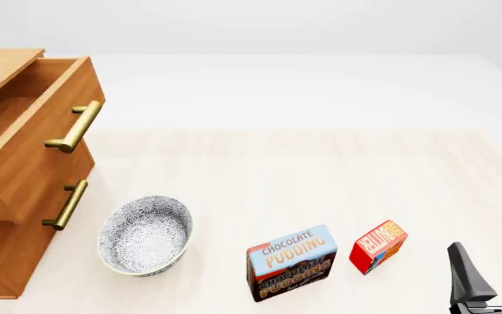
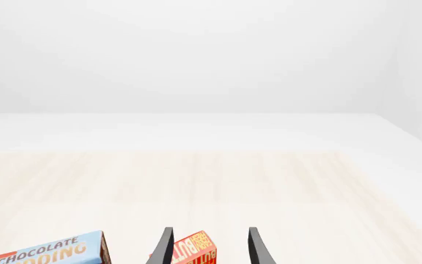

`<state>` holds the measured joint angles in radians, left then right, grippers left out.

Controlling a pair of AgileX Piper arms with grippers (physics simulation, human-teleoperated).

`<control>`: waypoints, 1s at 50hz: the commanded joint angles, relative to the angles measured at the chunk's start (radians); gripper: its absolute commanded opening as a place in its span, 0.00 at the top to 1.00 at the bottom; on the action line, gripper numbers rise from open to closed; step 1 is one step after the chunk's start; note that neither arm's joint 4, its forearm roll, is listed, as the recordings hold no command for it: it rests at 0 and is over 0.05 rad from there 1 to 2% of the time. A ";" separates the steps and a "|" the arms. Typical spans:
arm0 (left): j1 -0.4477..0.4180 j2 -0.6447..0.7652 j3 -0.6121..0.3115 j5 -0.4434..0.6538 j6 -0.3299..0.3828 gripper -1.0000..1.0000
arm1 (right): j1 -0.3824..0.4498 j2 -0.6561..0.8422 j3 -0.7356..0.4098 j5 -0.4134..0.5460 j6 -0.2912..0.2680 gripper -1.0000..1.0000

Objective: Put the butter at the back in the top drawer of the cabinet and close it.

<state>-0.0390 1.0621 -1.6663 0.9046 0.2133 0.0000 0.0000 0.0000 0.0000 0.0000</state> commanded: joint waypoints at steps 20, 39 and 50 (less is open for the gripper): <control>0.046 0.082 -0.054 0.095 -0.231 0.00 | 0.000 0.000 0.000 0.000 0.000 0.00; 0.061 0.129 -0.021 0.099 -0.262 0.00 | 0.000 0.000 0.000 0.000 0.000 0.00; 0.067 0.171 -0.020 0.103 -0.281 0.00 | 0.000 0.000 0.000 0.000 0.000 0.00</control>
<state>0.0216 1.2022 -1.6950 1.0062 -0.0537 0.0000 0.0000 0.0000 0.0000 0.0000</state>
